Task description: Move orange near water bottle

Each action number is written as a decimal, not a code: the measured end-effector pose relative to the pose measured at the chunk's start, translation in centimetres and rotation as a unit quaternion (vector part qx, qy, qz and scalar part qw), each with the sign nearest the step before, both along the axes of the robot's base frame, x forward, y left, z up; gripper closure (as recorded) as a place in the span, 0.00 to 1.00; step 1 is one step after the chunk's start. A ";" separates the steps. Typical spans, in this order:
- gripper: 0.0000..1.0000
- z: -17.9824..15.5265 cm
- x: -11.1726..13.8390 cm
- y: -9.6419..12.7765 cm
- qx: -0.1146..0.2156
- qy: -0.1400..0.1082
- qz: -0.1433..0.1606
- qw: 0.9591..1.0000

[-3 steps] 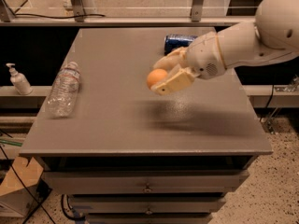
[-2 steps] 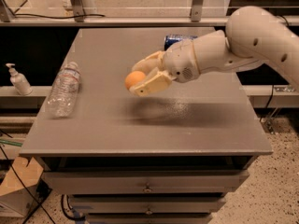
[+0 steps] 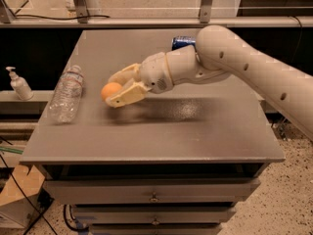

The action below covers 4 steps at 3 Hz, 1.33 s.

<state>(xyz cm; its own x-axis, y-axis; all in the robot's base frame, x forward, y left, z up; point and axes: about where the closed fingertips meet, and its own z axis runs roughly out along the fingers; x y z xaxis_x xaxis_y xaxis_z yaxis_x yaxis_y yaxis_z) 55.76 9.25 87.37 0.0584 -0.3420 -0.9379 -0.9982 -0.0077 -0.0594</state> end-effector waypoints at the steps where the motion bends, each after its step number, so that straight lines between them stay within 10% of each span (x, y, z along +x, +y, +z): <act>1: 0.60 -1.0 0.2 3.0 0.010 0.015 0.021 1.000; 4: 0.00 -1.6 0.8 6.0 0.005 0.011 0.034 0.999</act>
Offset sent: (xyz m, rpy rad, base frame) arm 0.0129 0.0660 -0.0252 0.0217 0.0516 0.0698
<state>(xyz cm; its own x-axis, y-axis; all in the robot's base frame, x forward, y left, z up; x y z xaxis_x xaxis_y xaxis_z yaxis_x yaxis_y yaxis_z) 56.55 15.20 85.73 0.0608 -0.3293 -0.9423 -0.9965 -0.0744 -0.0383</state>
